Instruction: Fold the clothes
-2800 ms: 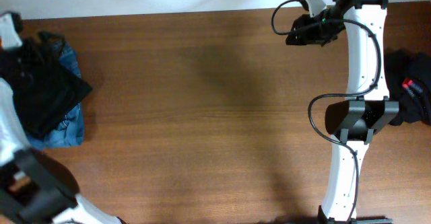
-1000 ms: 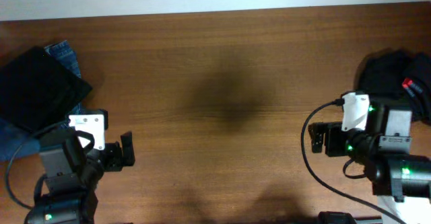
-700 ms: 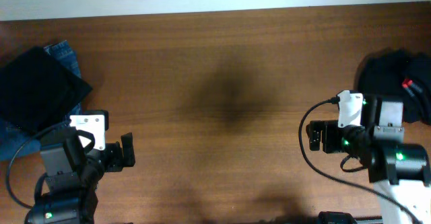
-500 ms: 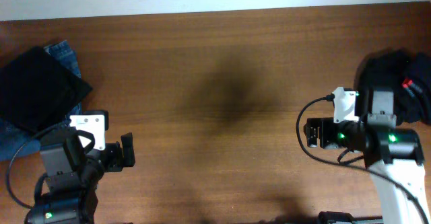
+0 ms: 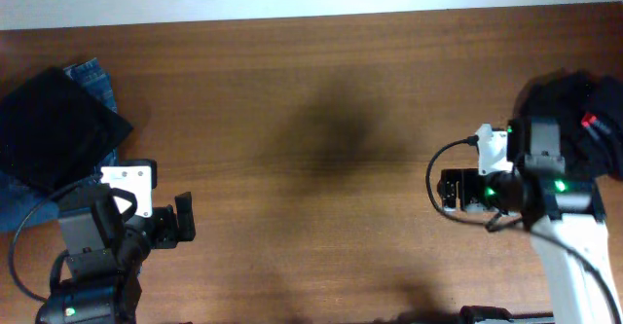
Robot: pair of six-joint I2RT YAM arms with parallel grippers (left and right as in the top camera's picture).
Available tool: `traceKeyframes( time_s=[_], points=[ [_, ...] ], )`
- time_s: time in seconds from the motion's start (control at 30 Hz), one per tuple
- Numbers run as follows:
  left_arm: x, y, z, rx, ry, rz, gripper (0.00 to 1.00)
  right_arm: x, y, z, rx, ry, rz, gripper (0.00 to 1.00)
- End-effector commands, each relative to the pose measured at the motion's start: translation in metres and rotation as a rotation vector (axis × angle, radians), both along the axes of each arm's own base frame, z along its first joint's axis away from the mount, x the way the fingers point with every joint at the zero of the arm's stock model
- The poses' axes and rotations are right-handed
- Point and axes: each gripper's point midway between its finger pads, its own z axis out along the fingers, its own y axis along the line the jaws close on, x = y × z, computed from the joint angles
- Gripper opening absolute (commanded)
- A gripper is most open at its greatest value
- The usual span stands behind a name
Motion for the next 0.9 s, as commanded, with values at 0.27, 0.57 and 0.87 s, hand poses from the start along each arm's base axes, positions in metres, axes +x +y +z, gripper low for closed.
traceKeyframes(
  time_s=[0.27, 0.57, 0.87],
  points=[
    [-0.001, -0.002, -0.002, 0.006, 0.0, -0.017, 0.99, -0.008, -0.002, 0.066, -0.132, -0.485, 0.034, 0.99],
    [-0.001, -0.002, -0.002, 0.006, 0.0, -0.017, 0.99, -0.016, 0.013, 0.046, -0.158, -0.837, 0.103, 0.99],
    [-0.001, -0.002, -0.002, 0.006, 0.0, -0.017, 0.99, -0.026, 0.013, 0.044, -0.184, -1.049, 0.092, 0.99]
  ],
)
